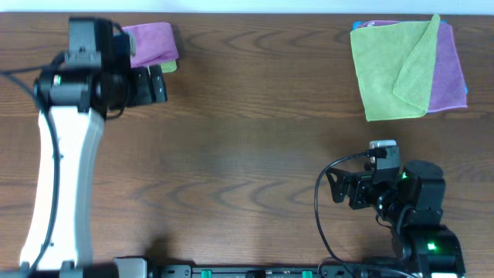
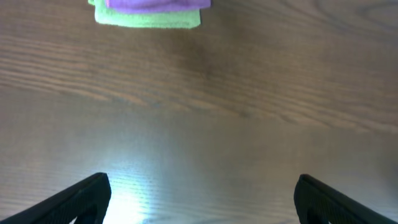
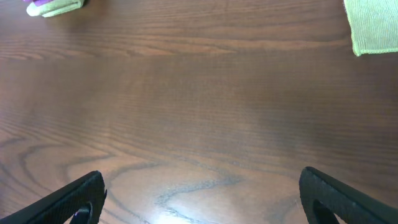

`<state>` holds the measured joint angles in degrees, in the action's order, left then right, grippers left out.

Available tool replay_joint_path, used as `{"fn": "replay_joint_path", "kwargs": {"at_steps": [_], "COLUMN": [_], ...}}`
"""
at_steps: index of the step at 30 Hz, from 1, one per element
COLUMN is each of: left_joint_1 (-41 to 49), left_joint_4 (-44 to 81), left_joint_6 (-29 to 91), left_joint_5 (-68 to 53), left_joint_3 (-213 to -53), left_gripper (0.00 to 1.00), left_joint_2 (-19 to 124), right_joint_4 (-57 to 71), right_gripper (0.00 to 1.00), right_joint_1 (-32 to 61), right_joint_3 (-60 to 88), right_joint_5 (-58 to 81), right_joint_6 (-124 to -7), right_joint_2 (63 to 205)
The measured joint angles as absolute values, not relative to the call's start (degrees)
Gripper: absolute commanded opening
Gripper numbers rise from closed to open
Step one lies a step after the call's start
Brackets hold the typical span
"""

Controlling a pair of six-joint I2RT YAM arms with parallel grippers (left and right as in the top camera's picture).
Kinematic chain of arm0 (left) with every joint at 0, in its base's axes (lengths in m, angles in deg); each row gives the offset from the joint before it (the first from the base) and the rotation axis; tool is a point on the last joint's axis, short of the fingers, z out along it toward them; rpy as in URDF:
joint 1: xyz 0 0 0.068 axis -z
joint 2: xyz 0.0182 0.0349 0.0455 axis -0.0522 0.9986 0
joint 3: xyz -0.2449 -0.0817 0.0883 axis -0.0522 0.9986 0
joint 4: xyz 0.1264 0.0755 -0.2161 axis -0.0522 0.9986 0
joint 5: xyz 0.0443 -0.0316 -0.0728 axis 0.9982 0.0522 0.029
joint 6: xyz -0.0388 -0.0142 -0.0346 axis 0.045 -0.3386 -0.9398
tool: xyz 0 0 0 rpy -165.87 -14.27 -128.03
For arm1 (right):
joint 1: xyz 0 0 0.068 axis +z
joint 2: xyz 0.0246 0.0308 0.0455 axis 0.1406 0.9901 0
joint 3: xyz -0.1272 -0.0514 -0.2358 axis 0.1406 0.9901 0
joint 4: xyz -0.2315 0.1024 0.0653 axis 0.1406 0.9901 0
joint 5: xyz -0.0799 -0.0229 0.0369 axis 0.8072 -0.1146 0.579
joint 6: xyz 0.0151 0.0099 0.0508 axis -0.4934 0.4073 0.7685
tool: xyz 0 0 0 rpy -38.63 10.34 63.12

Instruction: Fold the cloth

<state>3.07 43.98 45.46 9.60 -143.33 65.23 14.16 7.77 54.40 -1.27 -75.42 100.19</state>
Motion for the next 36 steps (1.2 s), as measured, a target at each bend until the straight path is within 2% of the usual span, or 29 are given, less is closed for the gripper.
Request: {"fn": "replay_joint_path", "kwargs": {"at_steps": [21,29,36], "left_joint_1": [3.07,3.07,3.07], "left_joint_4": [17.48,16.89,17.68], "left_joint_6": [45.33,46.03,50.38], "left_joint_5": [9.65,9.65,9.65], "left_joint_3": [-91.13,-76.88,-72.32], "left_gripper": [0.95,0.95,0.95], "left_joint_2": [19.99,3.66,-3.77], "right_joint_4": [14.16,14.14,14.14], "right_gripper": [0.99,0.99,0.99], "right_joint_1": [7.77,7.77,7.77], "right_joint_3": [54.54,54.58,54.58], "right_joint_5": [-1.25,-1.27,-1.25], "right_joint_6": [-75.39,-75.39,-75.39], "right_joint_2": [100.19,100.19,100.19]}}
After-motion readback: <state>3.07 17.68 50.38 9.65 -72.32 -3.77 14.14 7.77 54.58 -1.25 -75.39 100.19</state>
